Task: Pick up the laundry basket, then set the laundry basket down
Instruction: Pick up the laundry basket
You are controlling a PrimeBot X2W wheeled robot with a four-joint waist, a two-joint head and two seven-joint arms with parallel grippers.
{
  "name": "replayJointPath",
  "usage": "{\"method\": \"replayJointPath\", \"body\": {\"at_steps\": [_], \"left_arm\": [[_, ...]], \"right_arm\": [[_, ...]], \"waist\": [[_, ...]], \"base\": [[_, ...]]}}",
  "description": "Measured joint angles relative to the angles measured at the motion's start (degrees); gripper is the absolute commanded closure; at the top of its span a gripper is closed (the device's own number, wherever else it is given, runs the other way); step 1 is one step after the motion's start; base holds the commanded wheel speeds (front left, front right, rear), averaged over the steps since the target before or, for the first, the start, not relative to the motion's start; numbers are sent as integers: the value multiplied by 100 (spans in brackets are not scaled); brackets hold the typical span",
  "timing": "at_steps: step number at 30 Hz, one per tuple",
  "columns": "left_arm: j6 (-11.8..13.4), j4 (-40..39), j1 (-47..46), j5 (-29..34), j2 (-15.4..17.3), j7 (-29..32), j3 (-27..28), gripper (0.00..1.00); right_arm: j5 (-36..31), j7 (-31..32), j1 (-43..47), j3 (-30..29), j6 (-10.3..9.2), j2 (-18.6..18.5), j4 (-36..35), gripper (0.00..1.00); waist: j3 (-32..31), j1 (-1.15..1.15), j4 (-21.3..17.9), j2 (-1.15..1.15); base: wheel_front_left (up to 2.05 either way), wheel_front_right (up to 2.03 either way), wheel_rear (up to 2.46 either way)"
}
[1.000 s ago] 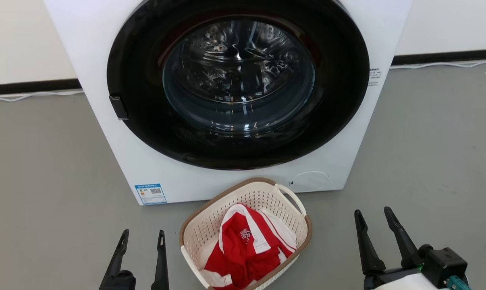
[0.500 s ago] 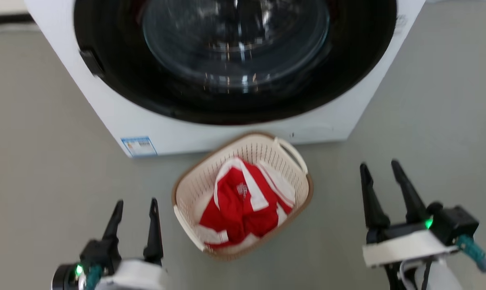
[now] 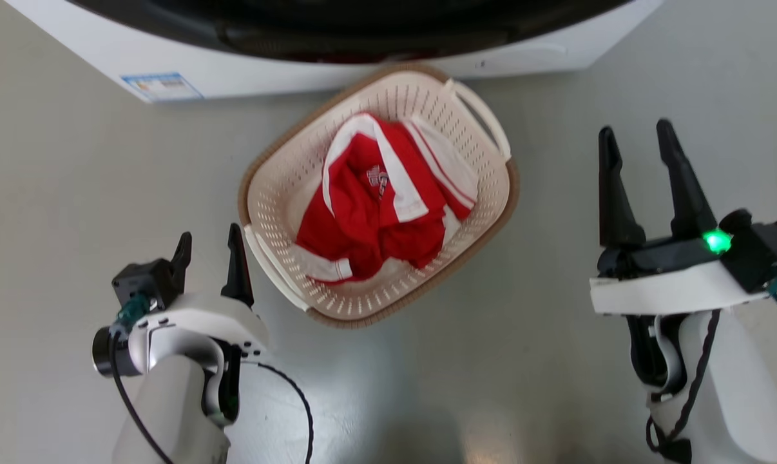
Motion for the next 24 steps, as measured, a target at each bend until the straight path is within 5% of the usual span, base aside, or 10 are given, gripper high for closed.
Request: {"method": "replayJointPath", "body": {"at_steps": [22,24], "left_arm": [[-157,1798,-1020,-495,-14,0,-389,0],[-153,1915,-1087,-502,-15,0,-401,14]], "right_arm": [[-7,-1,-544,31,0,-8,-162,0],[-5,-1,-544,38,0,-8,-166,0]], "waist": [[912,0,-178,0],[931,0,-211,0]], "base": [[0,0,0],[0,0,0]]}}
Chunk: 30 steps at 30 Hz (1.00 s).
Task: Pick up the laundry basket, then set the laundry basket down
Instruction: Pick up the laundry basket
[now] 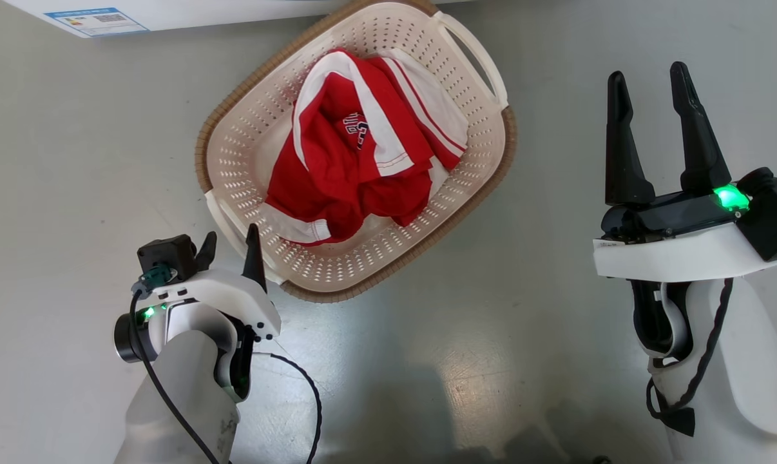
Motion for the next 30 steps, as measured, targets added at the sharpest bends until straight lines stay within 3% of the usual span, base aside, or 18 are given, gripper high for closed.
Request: {"method": "replayJointPath", "body": {"at_steps": [2,7,9,11,30], "left_arm": [[1,65,-32,-16,0,0,-3,33],[5,332,-140,-149,-2,-3,-9,58],[33,374,-198,-169,-9,-5,11,83],[54,382,-222,-185,-9,-5,35,100],[187,343,-317,288,42,8,561,100]], "right_arm": [[0,0,0,3,0,0,-4,0],[0,0,1,9,0,0,-24,0],[0,0,3,9,0,0,-33,0],[0,0,6,8,0,0,-34,0],[1,-1,8,96,1,-1,-33,0]], "waist": [[7,0,-19,0],[48,0,-94,0],[60,0,-110,0],[63,0,-115,0],[26,0,-113,0]], "base": [[0,0,0],[0,0,0],[0,0,0],[0,0,0],[0,0,0]]}}
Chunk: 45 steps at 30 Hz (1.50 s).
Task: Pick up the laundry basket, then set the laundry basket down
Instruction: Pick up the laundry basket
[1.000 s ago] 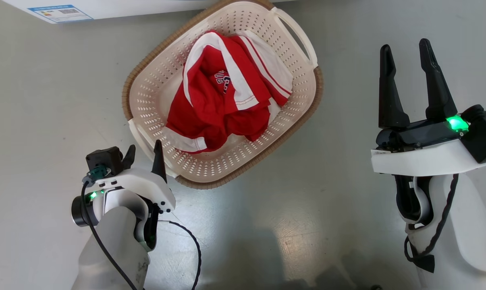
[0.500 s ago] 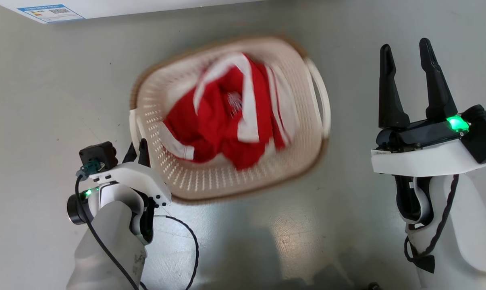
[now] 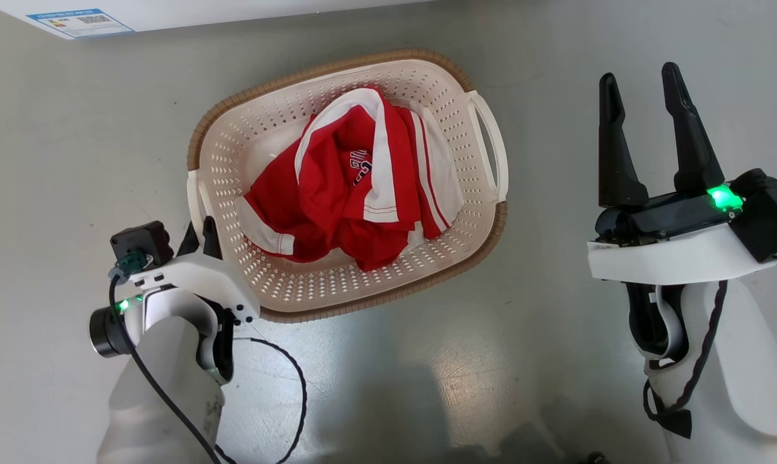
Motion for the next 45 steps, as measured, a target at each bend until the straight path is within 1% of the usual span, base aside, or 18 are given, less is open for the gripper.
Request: {"method": "replayJointPath", "body": {"at_steps": [4,8,13,19,21,33,34,36,38,39,40,41,45], "left_arm": [[-10,44,-92,170,57,0,34,100],[-26,126,-259,301,220,0,94,100],[-88,219,-376,441,342,0,113,100],[-94,308,-473,550,343,0,112,100],[-138,319,-475,589,341,-1,113,100],[-143,322,-481,695,300,-5,157,100],[-143,321,-483,709,300,-5,160,94],[-144,319,-492,740,297,-5,168,69],[-143,292,-495,816,296,-5,174,37],[-143,282,-496,843,296,-5,178,25],[-143,270,-496,848,296,-7,181,9],[-143,249,-496,850,290,-7,185,0],[-143,122,-497,899,272,-7,200,0]], "right_arm": [[0,0,0,-15,0,0,-1,0],[0,-1,0,-24,0,0,-2,0],[0,-13,0,-31,0,0,-5,0],[0,-14,0,-47,0,0,-10,0],[0,-14,0,-49,0,0,-11,0],[0,-14,-1,-46,0,0,-11,0],[0,-14,-1,-46,0,0,-10,0],[1,-14,-1,-47,0,0,-8,0],[1,-14,-1,-48,0,0,-7,0],[1,-14,-1,-47,0,0,-4,0],[3,-14,-1,-49,0,0,-2,0],[4,-14,-1,-49,0,0,-1,0],[5,-14,-2,-59,0,0,4,0]], "waist": [[11,0,-3,0],[32,0,1,0],[49,0,5,0],[67,0,19,0],[72,0,23,0],[94,0,20,0],[96,0,17,0],[97,0,16,0],[96,0,15,0],[94,0,15,0],[91,0,17,0],[86,0,20,0],[51,0,39,0]], "base": [[0,0,0],[0,0,0],[0,0,0],[0,0,0],[0,0,0],[0,0,0],[0,0,0],[0,0,0],[0,0,0],[0,0,0],[0,0,0],[0,0,0],[0,0,0]]}}
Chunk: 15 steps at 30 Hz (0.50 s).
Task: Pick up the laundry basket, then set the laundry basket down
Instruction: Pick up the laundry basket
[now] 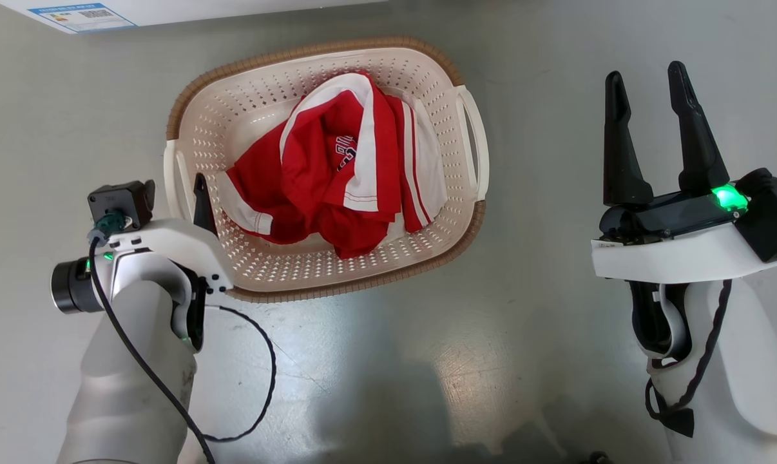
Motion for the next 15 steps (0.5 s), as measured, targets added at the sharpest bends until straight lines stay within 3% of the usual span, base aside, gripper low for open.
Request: {"method": "replayJointPath", "body": {"at_steps": [15], "left_arm": [[-46,-1393,489,396,-81,-1,11,0]], "right_arm": [[-7,0,3,-60,0,-1,115,0]], "waist": [[-459,0,125,0]], "base": [[0,0,0]]}}
